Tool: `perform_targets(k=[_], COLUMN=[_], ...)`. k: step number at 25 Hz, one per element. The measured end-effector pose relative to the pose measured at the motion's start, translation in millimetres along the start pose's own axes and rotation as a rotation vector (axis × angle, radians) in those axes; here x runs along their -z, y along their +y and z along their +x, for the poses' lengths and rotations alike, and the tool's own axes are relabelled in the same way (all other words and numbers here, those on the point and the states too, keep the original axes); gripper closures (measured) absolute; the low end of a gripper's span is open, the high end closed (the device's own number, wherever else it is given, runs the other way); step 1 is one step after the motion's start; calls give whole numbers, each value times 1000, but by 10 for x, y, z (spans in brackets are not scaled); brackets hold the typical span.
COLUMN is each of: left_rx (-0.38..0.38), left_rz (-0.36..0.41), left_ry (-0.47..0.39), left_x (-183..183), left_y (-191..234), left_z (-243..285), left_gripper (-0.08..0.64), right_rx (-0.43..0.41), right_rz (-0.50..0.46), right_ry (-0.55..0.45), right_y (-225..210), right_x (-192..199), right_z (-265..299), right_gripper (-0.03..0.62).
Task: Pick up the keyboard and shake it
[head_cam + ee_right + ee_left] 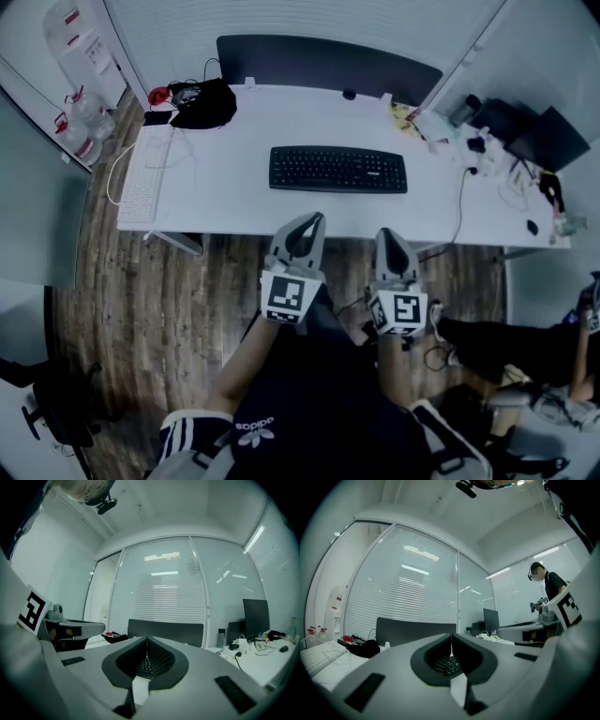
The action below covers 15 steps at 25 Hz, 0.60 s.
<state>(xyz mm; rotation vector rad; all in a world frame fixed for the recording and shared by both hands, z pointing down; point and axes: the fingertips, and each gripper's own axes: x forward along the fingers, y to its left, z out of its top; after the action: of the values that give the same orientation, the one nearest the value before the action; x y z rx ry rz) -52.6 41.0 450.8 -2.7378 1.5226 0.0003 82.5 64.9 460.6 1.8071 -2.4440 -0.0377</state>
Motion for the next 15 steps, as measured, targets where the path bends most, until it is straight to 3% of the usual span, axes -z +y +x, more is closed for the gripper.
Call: perform_targets(k=[9,15], left_rx=[-47,-119], left_rz=[-8,-94], left_ry=[9,9], left_x=[87,131], left_y=[313,508], left_z=[517,963], left_gripper=[552,552], right_rx=[-87,-121], right_rz=[-6,-10], right_ry=[42,46], right_y=[-226,-588], right_x=[122,115], right_z=[655,1183], right_gripper=[588,588])
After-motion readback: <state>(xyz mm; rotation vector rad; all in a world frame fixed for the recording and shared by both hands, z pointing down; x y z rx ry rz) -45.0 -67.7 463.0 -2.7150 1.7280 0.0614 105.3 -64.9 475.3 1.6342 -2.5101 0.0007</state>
